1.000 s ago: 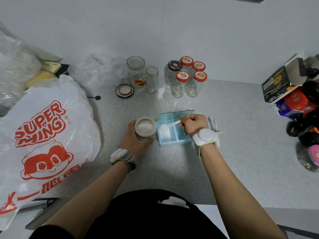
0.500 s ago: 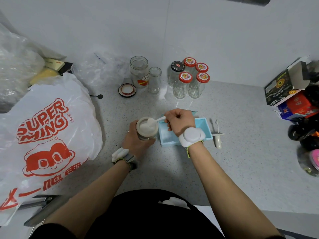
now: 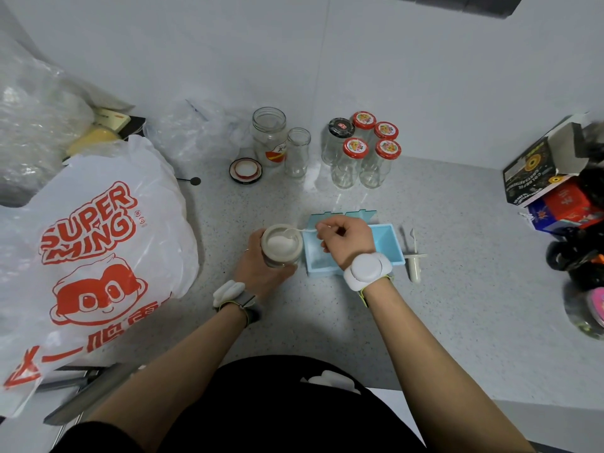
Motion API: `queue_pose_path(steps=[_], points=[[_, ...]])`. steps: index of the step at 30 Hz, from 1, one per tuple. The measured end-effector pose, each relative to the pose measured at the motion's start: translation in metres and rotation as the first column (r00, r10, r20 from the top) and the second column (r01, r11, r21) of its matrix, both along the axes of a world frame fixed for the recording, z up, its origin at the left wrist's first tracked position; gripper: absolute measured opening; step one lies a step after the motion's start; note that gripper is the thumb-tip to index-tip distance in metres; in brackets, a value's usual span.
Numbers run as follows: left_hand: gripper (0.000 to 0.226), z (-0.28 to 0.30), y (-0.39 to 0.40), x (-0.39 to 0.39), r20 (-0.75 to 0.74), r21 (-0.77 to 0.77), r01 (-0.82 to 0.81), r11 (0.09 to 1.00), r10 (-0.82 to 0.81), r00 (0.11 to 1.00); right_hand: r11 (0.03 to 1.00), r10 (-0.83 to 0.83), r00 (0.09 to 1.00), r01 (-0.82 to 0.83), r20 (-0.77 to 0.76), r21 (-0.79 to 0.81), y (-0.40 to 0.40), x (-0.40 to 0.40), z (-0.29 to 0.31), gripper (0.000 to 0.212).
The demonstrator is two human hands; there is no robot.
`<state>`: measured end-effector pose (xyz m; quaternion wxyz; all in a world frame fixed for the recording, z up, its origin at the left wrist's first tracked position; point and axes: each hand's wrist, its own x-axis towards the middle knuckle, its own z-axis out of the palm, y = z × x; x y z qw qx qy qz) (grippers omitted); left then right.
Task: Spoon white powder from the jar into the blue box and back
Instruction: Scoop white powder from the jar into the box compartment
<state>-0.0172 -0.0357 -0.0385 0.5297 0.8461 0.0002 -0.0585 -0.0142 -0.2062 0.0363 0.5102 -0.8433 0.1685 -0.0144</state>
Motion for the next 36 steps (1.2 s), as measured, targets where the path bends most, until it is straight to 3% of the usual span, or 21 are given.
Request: queue_pose_path(steps=[10,13,16,20,23,27,31,33,36], points=[[0.083,0.0,0.001,-0.014,-0.011,0.032,0.057,0.998,-0.057,0.998,0.985,-0.146,0.986,0.138,0.077,0.104,-0.013,-0.018,0.002,0.014],[0.083,0.002,0.002,-0.012,-0.013,0.031,0.08,0.996,-0.08,0.997,0.987,-0.126,0.987,0.135,0.104,-0.084,-0.023,-0.02,-0.004,0.013],[0.082,0.001,0.002,-0.011,-0.011,0.037,0.089,0.995,-0.088,0.996,0.938,0.04,0.995,-0.005,0.094,-0.346,-0.028,-0.02,-0.011,0.019],[0.084,-0.004,0.005,-0.01,-0.022,0.028,0.069,0.997,-0.069,0.997,0.801,0.249,0.961,-0.276,-0.123,-0.532,-0.026,-0.013,-0.025,0.03],[0.083,-0.005,0.006,-0.01,-0.014,0.028,0.056,0.998,-0.055,0.998,0.764,0.33,0.925,-0.379,-0.188,-0.523,-0.022,-0.012,-0.031,0.023],[0.08,-0.004,0.004,-0.01,0.003,0.021,0.053,0.998,-0.053,0.999,0.746,0.423,0.882,-0.47,-0.209,-0.472,-0.022,-0.01,-0.029,0.034],[0.083,-0.007,0.004,-0.011,0.02,-0.02,0.054,0.998,-0.053,0.998,0.729,0.452,0.858,-0.512,-0.243,-0.455,-0.029,-0.006,-0.019,0.021],[0.081,-0.007,0.003,-0.011,0.016,-0.025,0.055,0.998,-0.055,0.998,0.772,0.41,0.874,-0.484,-0.26,-0.412,-0.029,-0.006,-0.021,0.02],[0.081,-0.006,0.002,-0.011,0.014,-0.031,0.058,0.998,-0.057,0.998,0.897,0.232,0.939,-0.308,-0.255,-0.317,-0.027,-0.006,-0.027,0.017]])
